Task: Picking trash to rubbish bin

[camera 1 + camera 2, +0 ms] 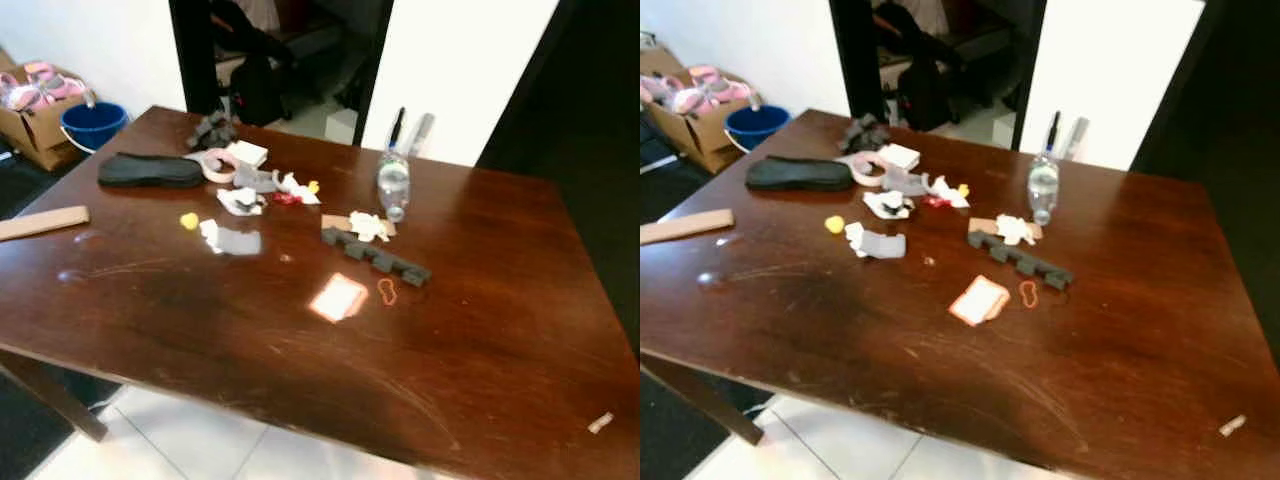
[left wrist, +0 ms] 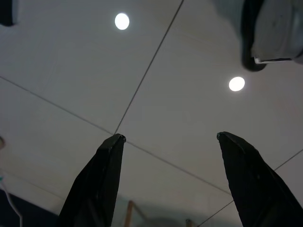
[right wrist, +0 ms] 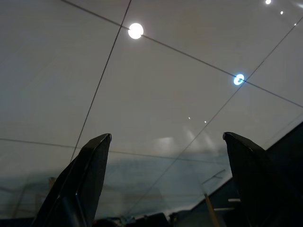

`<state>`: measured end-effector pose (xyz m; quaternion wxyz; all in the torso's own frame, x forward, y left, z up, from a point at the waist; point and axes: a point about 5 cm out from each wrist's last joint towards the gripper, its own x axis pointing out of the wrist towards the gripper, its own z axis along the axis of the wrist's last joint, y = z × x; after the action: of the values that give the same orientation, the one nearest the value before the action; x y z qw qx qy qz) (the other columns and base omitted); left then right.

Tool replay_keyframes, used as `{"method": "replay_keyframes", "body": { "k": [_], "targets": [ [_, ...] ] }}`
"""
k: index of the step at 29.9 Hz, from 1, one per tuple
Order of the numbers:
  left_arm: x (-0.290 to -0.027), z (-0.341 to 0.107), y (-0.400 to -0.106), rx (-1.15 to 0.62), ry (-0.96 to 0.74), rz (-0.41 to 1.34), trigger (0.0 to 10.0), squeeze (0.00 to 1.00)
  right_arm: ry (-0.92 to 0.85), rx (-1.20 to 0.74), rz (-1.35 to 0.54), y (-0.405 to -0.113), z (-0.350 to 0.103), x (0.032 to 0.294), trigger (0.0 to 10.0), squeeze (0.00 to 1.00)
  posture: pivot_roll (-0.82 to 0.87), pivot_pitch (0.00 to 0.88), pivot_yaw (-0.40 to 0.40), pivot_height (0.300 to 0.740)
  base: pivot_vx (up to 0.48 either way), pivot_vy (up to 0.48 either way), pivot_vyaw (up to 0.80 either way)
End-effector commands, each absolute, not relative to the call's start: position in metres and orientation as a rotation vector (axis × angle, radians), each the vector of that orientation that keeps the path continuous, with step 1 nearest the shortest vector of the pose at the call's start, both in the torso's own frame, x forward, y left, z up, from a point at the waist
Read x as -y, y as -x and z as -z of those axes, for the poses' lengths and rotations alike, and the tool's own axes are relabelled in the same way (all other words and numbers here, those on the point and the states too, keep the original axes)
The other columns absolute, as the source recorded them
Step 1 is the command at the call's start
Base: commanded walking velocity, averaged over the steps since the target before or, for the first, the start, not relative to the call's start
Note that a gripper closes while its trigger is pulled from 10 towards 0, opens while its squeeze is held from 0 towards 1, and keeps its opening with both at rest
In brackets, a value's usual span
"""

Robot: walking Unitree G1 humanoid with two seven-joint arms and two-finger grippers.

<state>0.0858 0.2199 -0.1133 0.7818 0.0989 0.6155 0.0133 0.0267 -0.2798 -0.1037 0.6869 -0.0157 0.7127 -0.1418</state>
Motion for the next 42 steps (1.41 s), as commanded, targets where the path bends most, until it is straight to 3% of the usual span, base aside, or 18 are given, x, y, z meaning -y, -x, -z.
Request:
{"method": "replay_keyframes", "body": {
  "k": [1, 17, 26, 31, 42],
  "targets": [
    [-0.220, 0.114, -0.081, -1.346, -0.220, -0.026, 10.0, 0.00, 0.050, -1.591, 0.305, -0.028, 0.104, 0.278, 10.0, 0.00, 0.06, 0.087, -0.051, 0.740, 0.000, 0.277, 0.00],
    [-0.222, 0.113, -0.085, -1.328, -0.205, -0.010, 10.0, 0.00, 0.066, -1.580, 0.290, -0.033, 0.104, 0.278, 10.0, 0.00, 0.06, 0.082, -0.052, 0.740, 0.000, 0.000, 0.00],
    [-0.223, 0.112, -0.087, -1.319, -0.222, -0.024, 10.0, 0.00, 0.012, -1.526, 0.345, -0.037, 0.104, 0.279, 10.0, 0.00, 0.06, 0.090, -0.052, 0.740, 0.000, -0.362, 0.00],
    [-0.223, 0.113, -0.085, -1.322, -0.192, -0.038, 10.0, 0.00, -0.121, -1.488, 0.614, -0.027, 0.098, 0.298, 10.0, 0.00, 0.06, 0.091, -0.050, 0.740, 0.000, 0.000, 0.00],
    [-0.226, 0.113, -0.080, -1.333, -0.182, -0.050, 10.0, 0.00, -0.342, -1.488, 0.950, 0.011, 0.090, 0.314, 10.0, 0.00, 0.05, 0.101, -0.049, 0.740, 0.000, 0.000, 0.00]
  ]
}}
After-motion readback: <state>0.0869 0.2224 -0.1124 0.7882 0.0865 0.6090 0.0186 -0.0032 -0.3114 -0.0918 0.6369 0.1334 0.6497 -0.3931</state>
